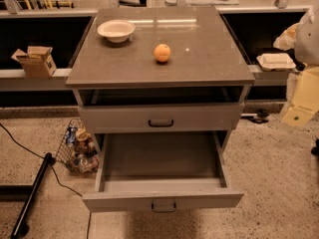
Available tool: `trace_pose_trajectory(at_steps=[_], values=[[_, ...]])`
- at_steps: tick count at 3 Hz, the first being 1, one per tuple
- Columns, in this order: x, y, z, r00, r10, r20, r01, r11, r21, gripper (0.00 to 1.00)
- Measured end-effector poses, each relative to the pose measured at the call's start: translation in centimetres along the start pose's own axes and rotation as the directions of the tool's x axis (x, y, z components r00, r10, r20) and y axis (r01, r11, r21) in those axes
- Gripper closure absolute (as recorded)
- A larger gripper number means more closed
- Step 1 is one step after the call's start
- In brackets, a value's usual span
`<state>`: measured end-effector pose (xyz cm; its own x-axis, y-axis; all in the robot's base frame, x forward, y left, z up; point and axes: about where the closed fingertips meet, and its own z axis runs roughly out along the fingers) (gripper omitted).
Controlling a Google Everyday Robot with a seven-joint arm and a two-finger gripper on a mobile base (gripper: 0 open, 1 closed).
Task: Place orange into middle drawer
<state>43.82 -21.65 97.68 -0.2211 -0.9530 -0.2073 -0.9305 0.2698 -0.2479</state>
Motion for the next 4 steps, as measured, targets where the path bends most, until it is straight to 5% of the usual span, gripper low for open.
trace_pose_trajectory(at_steps=[2,3,4], values=[[-0.2,-0.7,0.7,0.999,0.030,0.044,-0.031,0.9994,0.013,0.00],[-1.5,-3.5,4.0,0.982,0.125,0.143,-0.127,0.9918,0.007,0.00],[-3.2,-8.3,8.6,0.914,0.270,0.303,-0.282,0.9594,-0.004,0.00]])
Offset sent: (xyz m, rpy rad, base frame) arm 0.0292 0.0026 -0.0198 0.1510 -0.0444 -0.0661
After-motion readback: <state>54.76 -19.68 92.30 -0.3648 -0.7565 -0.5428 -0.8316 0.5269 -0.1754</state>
